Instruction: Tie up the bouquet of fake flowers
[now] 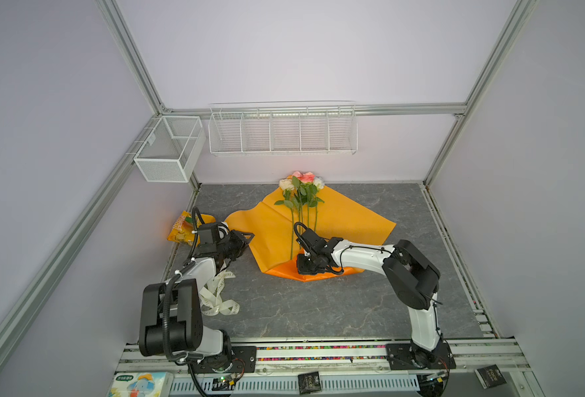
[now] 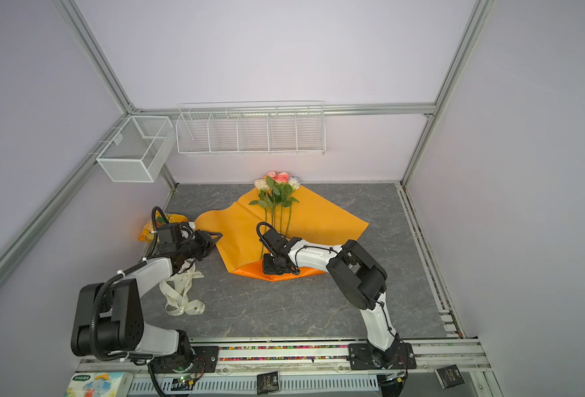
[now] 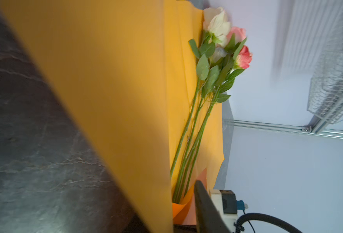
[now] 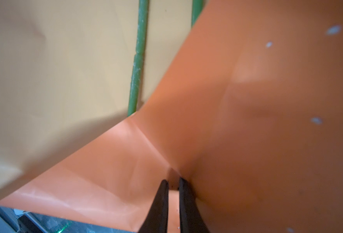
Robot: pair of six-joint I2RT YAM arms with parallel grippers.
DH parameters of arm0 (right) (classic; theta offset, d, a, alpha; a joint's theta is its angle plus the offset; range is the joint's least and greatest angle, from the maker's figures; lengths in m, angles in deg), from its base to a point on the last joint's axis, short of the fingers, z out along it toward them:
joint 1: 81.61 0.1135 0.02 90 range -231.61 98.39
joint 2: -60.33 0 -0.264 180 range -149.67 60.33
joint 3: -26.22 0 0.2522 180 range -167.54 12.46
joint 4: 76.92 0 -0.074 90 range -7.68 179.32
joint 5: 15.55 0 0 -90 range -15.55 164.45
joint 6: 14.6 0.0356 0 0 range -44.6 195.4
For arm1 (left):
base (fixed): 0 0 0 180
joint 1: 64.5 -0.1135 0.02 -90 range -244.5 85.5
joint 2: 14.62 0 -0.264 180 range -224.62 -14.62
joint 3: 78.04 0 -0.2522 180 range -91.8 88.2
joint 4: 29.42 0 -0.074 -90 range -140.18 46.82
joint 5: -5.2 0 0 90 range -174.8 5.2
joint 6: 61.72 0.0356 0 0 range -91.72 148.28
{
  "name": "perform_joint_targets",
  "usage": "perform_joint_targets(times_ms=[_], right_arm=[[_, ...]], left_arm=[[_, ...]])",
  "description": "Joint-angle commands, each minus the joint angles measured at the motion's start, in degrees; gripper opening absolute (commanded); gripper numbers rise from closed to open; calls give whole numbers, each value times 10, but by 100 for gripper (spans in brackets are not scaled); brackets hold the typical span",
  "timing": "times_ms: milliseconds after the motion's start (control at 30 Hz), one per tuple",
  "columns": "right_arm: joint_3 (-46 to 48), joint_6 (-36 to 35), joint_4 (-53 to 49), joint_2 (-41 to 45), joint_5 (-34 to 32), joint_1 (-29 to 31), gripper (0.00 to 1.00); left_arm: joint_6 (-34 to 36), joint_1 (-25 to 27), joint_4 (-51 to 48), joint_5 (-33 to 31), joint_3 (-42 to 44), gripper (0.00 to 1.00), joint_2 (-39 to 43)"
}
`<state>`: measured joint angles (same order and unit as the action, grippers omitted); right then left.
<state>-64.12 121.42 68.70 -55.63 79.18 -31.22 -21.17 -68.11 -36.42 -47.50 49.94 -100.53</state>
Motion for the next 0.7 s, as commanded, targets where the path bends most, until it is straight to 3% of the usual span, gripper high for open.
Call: perform_joint_targets(times_ms=[0, 100, 200, 500, 667], right_arm=[[6, 0, -24, -30, -14, -4, 16], [6, 1, -23, -30, -14, -3, 16], [5, 3, -16, -30, -10, -4, 16], [14, 14, 1, -25, -4, -11, 16], [21, 18, 13, -22, 1, -11, 16]], left_arm=[[8, 3, -21, -2, -12, 23, -19], [19, 4, -34, -22, -16, 8, -1], [53, 14, -65, -26, -36, 0, 12], [184, 99, -206, -70, -136, 0, 15], [193, 152, -224, -88, -180, 0, 16]])
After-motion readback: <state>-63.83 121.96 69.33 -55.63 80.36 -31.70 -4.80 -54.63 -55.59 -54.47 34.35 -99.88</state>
